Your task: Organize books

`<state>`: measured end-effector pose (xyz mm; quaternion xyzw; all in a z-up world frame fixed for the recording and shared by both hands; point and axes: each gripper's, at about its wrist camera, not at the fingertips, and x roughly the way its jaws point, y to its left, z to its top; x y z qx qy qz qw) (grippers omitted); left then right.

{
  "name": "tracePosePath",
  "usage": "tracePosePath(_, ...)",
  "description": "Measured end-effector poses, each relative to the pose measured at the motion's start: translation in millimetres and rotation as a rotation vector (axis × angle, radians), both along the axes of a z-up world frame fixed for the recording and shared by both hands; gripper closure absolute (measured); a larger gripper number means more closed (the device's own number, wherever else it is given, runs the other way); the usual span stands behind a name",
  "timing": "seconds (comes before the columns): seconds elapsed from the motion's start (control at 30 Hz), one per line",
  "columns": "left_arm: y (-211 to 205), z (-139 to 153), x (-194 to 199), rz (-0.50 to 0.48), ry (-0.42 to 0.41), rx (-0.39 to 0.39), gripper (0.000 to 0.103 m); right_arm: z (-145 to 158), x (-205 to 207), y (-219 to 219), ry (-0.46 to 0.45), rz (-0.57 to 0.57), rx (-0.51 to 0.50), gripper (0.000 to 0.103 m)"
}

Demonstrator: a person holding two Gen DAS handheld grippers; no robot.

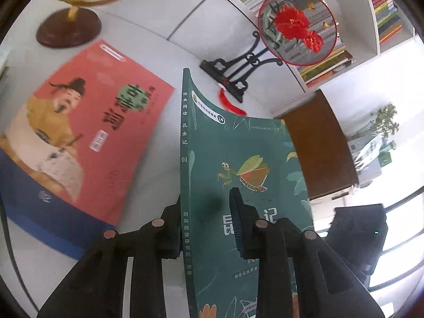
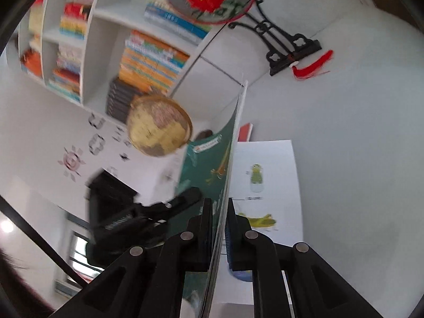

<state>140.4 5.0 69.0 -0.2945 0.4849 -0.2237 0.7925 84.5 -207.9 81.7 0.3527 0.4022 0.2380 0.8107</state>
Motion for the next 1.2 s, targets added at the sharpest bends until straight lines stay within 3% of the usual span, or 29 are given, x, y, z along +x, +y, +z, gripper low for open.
tracePosePath(0.17,17,4,-6,0.002,-0.002,0.059,0.078,8,-1,24,-0.045,0.038,-0.070,0.094)
tracePosePath(0.3,29,19,-12,-0.011,-0.034,0.112,0.078,14,-3,38,-0.061,0.054,-0.068,0.094)
tracePosePath(0.77,98,50,-20,0.040,-0.089,0.111,0.078,46,-4,109,-0.152,0.089,-0.002,0.093)
tracePosePath(1.2,193,73,-33,0.157,-0.128,0.141,0.078,64,13,201,-0.213,0.196,0.053,0.093)
